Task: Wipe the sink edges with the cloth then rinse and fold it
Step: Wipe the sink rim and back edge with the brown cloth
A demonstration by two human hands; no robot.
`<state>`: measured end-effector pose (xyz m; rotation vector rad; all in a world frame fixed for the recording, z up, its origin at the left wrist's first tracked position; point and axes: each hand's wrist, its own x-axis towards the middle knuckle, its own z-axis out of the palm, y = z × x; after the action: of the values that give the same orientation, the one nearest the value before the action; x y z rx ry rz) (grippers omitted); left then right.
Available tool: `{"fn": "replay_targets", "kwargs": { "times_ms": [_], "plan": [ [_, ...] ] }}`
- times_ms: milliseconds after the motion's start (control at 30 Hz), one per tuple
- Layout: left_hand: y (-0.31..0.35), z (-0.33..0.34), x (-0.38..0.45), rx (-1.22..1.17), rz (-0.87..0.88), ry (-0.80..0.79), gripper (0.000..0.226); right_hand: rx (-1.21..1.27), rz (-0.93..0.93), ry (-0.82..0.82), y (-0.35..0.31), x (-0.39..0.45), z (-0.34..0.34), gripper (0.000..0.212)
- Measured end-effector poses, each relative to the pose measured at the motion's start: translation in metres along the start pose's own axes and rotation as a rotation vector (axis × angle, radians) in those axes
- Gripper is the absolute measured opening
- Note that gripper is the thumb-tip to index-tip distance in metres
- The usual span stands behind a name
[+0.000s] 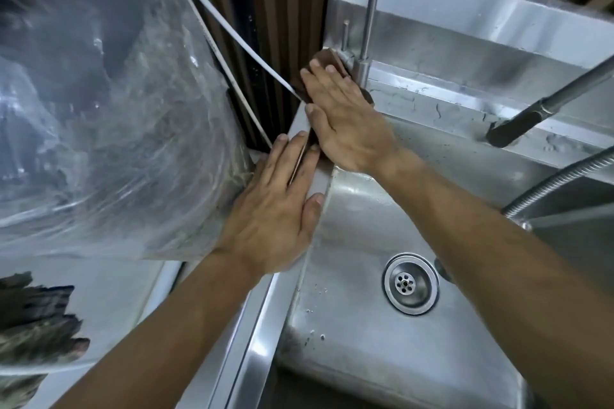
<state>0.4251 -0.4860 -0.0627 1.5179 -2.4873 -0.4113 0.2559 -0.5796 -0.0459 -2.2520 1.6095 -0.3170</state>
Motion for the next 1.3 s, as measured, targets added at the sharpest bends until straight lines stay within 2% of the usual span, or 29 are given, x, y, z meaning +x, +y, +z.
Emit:
{"fn": "replay_targets", "kwargs": {
  "times_ms": [100, 267, 500, 767, 867, 967, 1200, 1300],
  "plan": [
    [-0.001, 0.005, -0.001, 0.017, 0.004, -0.012, 0.065, -0.094, -0.020, 0.025, 0.004, 0.007, 0.004, 0.058],
    [-0.001, 0.004, 0.001, 0.033, 0.007, -0.011, 0.065, -0.036, 0.071, -0.037, -0.006, 0.032, -0.002, 0.057],
    [-0.002, 0.004, -0.002, 0.087, 0.024, -0.037, 0.068, -0.216, -0.149, -0.021, 0.018, 0.005, -0.007, 0.059],
    [0.011, 0.004, -0.042, 0.116, 0.002, -0.047, 0.066, -0.093, -0.028, -0.032, 0.004, 0.026, -0.003, 0.061],
    [0.012, 0.004, -0.040, 0.120, -0.014, -0.031, 0.065, -0.089, -0.027, 0.032, 0.000, 0.008, 0.004, 0.062],
    [0.014, 0.005, -0.038, 0.136, -0.016, -0.038, 0.065, -0.041, 0.024, 0.026, -0.007, -0.003, 0.009, 0.062],
    [0.015, 0.003, -0.038, 0.150, -0.026, -0.045, 0.065, -0.013, 0.120, 0.016, -0.010, 0.044, 0.005, 0.059],
    [0.015, 0.002, -0.038, 0.154, -0.040, -0.052, 0.064, 0.028, 0.108, 0.049, -0.010, 0.036, 0.008, 0.059]
  ]
}}
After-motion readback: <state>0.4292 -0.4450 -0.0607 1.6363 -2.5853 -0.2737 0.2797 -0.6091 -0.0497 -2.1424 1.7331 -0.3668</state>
